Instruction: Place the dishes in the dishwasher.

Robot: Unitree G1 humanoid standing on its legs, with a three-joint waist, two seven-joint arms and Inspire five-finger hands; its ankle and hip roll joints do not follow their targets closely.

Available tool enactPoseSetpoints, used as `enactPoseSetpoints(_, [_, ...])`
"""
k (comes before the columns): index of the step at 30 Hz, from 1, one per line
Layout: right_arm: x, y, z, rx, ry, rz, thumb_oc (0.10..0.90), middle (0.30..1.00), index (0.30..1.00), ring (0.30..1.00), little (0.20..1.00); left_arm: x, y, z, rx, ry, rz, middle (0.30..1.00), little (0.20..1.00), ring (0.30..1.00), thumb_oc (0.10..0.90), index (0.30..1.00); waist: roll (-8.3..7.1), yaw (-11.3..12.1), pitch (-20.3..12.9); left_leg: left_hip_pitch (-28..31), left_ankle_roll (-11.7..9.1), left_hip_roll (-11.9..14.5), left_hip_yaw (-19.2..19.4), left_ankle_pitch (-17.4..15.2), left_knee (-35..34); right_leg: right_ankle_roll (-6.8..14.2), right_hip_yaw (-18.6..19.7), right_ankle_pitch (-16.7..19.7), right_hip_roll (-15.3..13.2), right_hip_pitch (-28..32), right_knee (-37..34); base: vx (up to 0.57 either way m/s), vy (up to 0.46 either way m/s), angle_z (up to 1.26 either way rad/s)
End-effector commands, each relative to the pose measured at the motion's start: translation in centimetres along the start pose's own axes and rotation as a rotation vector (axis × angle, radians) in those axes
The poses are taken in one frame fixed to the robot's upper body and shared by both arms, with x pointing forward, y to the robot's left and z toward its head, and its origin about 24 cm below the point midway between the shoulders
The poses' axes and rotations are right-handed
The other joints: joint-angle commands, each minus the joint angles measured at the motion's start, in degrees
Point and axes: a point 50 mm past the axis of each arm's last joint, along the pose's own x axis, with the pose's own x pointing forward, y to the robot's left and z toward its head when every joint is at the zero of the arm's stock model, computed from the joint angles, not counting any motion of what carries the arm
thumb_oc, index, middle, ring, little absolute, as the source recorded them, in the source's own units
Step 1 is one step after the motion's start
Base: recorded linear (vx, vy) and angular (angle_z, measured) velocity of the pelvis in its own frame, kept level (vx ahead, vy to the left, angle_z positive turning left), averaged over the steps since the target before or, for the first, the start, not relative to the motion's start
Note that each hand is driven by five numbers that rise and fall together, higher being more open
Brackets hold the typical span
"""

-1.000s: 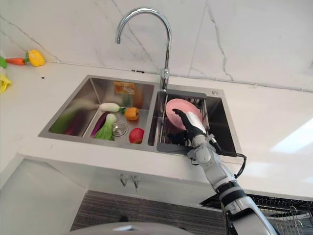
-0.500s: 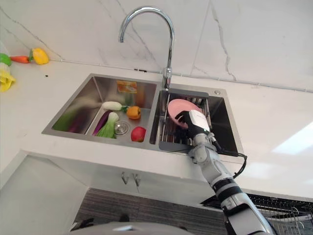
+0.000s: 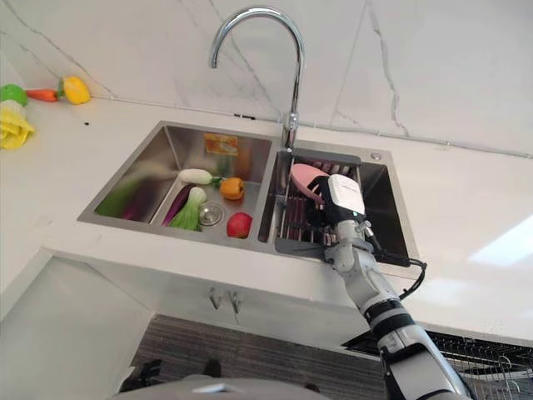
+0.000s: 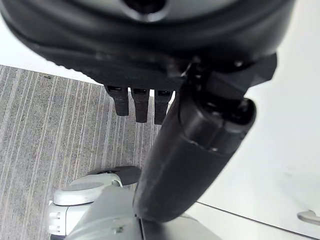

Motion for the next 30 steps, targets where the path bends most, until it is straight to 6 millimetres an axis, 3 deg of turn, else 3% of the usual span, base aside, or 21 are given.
enactPoseSetpoints(1, [1.5,-6.8,3.7,0.221,-0.217,-0.315,0.400,0.300,0.300,0.300,0.300,0.7,0.2,2.6,0.098,-0.090,0.008,0.900,0.900,0.900,0.800,0.900,0.54,2.32,0.42,1.19,2.12,-1.07,1.44,-6.41,1.47,3.96,-0.89,-3.10,-5.77,1.47,1.84,0.00,0.034,0.02])
enactPoseSetpoints(5, [-0.7,-11.8,6.2,0.371,-0.421,-0.562,0.400,0.300,0.300,0.300,0.300,0.6,0.2,2.1,0.133,-0.087,0.004,0.900,0.900,0.900,0.800,0.900,1.01,1.23,0.78,1.43,2.24,-0.99,1.79,-6.81,1.57,4.30,-0.44,-3.19,-5.97,1.05,2.49,-0.01,0.039,0.01])
enactPoseSetpoints(6, [-0.8,-11.9,6.1,0.370,-0.419,-0.563,0.400,0.300,0.300,0.300,0.300,0.6,0.2,2.1,0.136,-0.088,0.003,0.900,0.900,0.900,0.800,0.900,0.80,1.31,0.64,1.10,2.38,-1.25,1.73,-6.48,1.57,4.30,-0.48,-2.97,-6.23,0.75,2.53,-0.04,0.071,-0.04])
enactPoseSetpoints(8, [-2.6,-14.6,6.7,0.498,-0.486,-0.694,0.400,0.300,0.300,0.300,0.300,0.6,0.1,1.4,0.126,-0.052,0.005,0.900,0.900,0.900,0.800,0.900,0.85,0.17,0.62,1.40,2.81,-1.71,1.94,-6.82,1.29,4.66,-0.05,-2.74,-6.90,0.15,3.45,-0.03,0.097,-0.04])
enactPoseSetpoints(11, [-4.7,-16.8,7.1,0.491,-0.560,-0.784,0.400,0.300,0.300,0.300,0.300,0.6,0.1,2.3,0.227,-0.104,-0.007,0.900,0.900,0.900,0.800,0.900,0.79,-1.53,0.95,1.31,3.19,-2.38,2.29,-7.11,1.14,5.17,0.12,-2.40,-7.60,-0.64,4.11,-0.02,0.104,-0.03])
enactPoseSetpoints(16, [-7.2,-18.8,6.2,0.248,-0.579,-0.865,0.400,0.300,0.300,0.300,0.300,0.9,0.2,4.2,0.329,-0.191,-0.021,0.900,0.900,0.900,0.800,0.900,-0.16,-5.08,4.60,-1.26,4.33,-4.86,3.09,-7.04,1.02,7.26,1.85,1.32,-10.98,-6.48,6.56,-0.19,0.127,-0.08])
enactPoseSetpoints(18, [-7.1,-19.3,5.6,0.096,-0.557,-0.888,0.400,0.300,0.300,0.300,0.300,1.0,0.3,4.2,0.327,-0.183,-0.014,0.900,0.900,0.900,0.800,0.900,-0.68,-6.08,6.15,-1.43,4.77,-5.32,5.47,-7.27,0.73,8.04,2.83,4.41,-12.73,-9.88,7.71,-0.23,0.134,-0.43])
enactPoseSetpoints(20, [-6.7,-19.3,5.2,0.050,-0.535,-0.883,0.400,0.300,0.300,0.300,0.300,1.1,0.3,3.8,0.317,-0.155,-0.015,0.900,0.900,0.900,0.800,0.900,-0.56,-5.76,6.90,-1.41,4.72,-4.57,7.65,-7.66,0.82,8.12,1.81,5.25,-13.42,-11.29,8.46,-0.19,0.049,-1.06])
enactPoseSetpoints(21, [-6.0,-19.4,4.3,-0.059,-0.495,-0.845,0.400,0.300,0.300,0.300,0.300,1.1,0.9,2.4,0.247,-0.074,0.006,0.900,0.900,0.900,0.800,0.900,-0.11,-4.29,6.92,-2.04,4.36,-1.29,13.29,-7.52,0.93,7.80,-7.11,4.00,-16.24,-10.40,9.53,-0.14,0.007,-1.32])
enactPoseSetpoints(24, [-5.5,-19.2,4.1,-0.121,-0.483,-0.821,0.400,0.300,0.300,0.300,0.300,1.0,0.9,1.3,0.208,-0.024,0.004,0.900,0.900,0.900,0.800,0.900,0.10,-3.97,6.77,-1.59,4.04,-0.14,14.79,-7.50,0.96,7.53,-9.21,3.38,-16.42,-9.41,10.30,-0.09,-0.007,-1.35])
enactPoseSetpoints(25, [-5.4,-19.2,2.2,-0.261,-0.403,-0.758,0.400,0.300,0.300,0.300,0.300,0.9,1.1,0.7,0.154,0.017,0.011,0.900,0.900,0.900,0.800,0.900,-0.37,-4.47,6.57,-1.93,4.34,0.23,15.41,-6.66,1.08,7.39,-7.28,2.18,-16.25,-8.97,14.03,-0.04,-0.004,-1.13])
enactPoseSetpoints(26, [-5.4,-19.2,2.2,-0.262,-0.404,-0.758,0.400,0.300,0.300,0.300,0.300,0.9,1.1,0.7,0.154,0.017,0.010,0.900,0.900,0.900,0.800,0.900,-0.38,-4.38,6.54,-1.92,4.34,0.20,15.51,-6.68,1.07,7.39,-7.11,2.07,-16.33,-9.16,14.24,-0.05,0.012,-0.53])
enactPoseSetpoints(28, [-5.8,-19.5,-0.4,-0.426,-0.289,-0.685,0.400,0.300,0.300,0.300,0.300,1.0,1.2,0.5,0.098,0.030,-0.003,0.900,0.900,0.900,0.800,0.900,-1.26,-5.08,5.33,-2.45,4.58,-0.26,17.06,-6.27,1.17,6.78,-1.08,-2.85,-13.00,-7.36,15.08,-0.03,-0.037,-0.36])
enactPoseSetpoints(30, [-5.8,-19.6,-1.6,-0.480,-0.232,-0.662,0.400,0.300,0.300,0.300,0.300,0.8,0.7,0.2,0.060,0.039,-0.015,0.900,0.900,0.900,0.800,0.900,-1.74,-4.56,4.78,-2.63,3.90,0.13,18.14,-5.55,1.29,7.27,-1.94,-1.86,-12.62,-5.39,11.73,-0.01,-0.159,-0.43])
